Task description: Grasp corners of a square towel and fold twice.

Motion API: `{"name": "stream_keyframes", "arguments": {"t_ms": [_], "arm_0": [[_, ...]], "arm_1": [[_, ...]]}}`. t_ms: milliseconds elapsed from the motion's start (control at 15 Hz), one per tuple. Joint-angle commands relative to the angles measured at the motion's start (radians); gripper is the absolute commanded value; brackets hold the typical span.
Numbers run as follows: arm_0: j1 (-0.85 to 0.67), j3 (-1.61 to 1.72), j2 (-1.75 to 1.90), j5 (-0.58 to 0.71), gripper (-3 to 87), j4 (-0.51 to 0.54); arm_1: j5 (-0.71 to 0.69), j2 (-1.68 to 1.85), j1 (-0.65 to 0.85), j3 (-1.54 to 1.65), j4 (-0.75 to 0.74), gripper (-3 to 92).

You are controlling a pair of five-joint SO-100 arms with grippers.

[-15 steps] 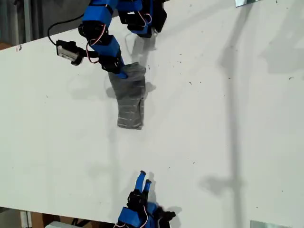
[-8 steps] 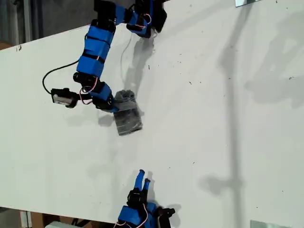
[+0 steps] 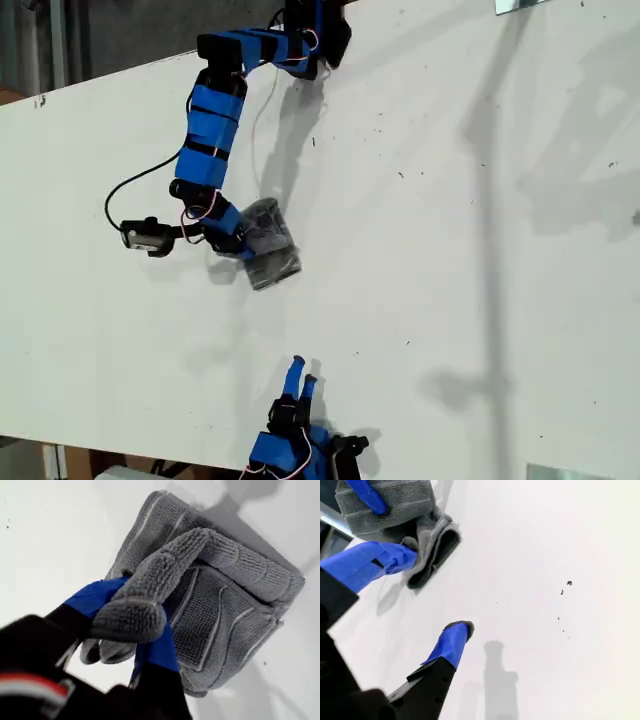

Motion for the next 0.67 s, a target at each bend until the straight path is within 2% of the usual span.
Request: {"name": "stream_keyframes", "arguments": {"t_ms": [0,200,400,533,600], "arm_0": [[-0.011,0.006,0.006,0.006,27.8,-0.012],[-0.015,0.003,0.006,0.017,27.8,-0.012],[-0.031,-0.005,0.006,0.037,27.8,-0.012],[-0.041,-0.006,0.006,0.049,27.8,-0.012],[-0.04,-0.006,0.006,0.051,27.8,-0.003]], "arm_1": [[-0.031,0.023,0.006,-0.083,-0.04,20.8],[-0.041,0.026,0.006,-0.083,-0.04,31.9],[-0.034,0.097,0.025,-0.035,0.021,33.9],[-0.014,0.279,0.031,0.124,0.098,34.3],[0.026,0.468,0.009,0.333,0.097,34.8]]}}
